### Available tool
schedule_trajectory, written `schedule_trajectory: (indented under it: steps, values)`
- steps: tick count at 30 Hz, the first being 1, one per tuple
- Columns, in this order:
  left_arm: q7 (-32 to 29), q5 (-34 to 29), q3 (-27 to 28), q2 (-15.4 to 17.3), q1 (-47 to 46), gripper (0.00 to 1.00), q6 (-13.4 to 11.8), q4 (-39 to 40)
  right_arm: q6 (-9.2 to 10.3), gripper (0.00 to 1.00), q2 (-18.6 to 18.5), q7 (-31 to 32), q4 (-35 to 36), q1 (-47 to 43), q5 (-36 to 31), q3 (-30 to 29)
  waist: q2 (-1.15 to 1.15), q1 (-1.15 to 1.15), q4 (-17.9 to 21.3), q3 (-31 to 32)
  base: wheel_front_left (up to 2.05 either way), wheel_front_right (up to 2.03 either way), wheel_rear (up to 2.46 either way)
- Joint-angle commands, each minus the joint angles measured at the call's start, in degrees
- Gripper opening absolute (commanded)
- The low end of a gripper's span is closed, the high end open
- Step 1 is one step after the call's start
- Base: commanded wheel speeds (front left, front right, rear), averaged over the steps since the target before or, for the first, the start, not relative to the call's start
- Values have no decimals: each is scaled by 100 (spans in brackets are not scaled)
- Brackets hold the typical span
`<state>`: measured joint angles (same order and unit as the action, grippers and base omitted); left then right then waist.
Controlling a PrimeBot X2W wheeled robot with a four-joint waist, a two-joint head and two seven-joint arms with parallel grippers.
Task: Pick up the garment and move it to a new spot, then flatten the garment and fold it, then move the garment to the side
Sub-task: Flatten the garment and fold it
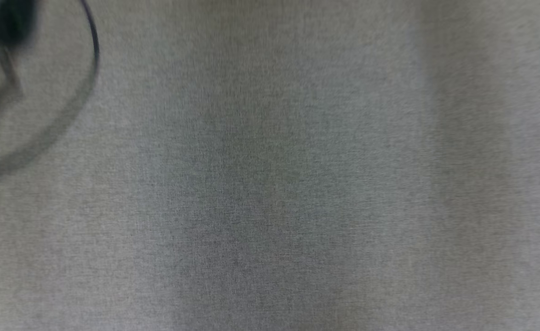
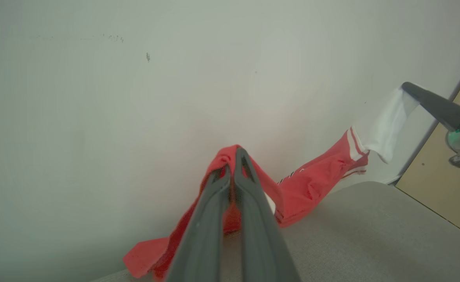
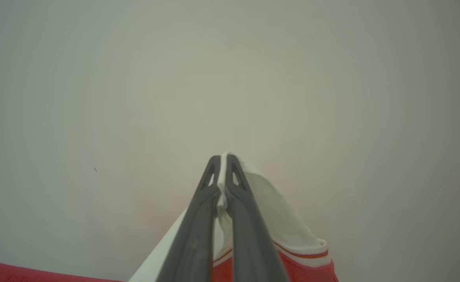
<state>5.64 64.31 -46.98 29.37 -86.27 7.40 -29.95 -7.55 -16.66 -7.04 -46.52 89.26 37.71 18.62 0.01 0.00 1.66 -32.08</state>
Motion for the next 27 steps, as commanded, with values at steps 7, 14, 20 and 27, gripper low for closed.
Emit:
schedule_trajectory:
  steps: [7,14,20,27]
  values:
    - [718,422,29,496,2149,0,-309,1156,9,0,-753,-294,1451,-2565,896,135,-1,0,257,1202,0,0,0]
    - [949,438,129,866,4437,0,-1187,2326,9,0,-887,-219,2690,-5598,1065,-473,-1,0,141,1728,0,0,0]
    - [958,11,449,666,6175,0,-1527,2570,9,0,-295,410,3486,-8087,615,-1433,-1,0,74,2074,0,0,0]
    - [949,-735,526,509,7231,0,-1700,2336,9,0,510,1451,4229,-9767,77,-1987,-1,0,108,2282,0,0,0]
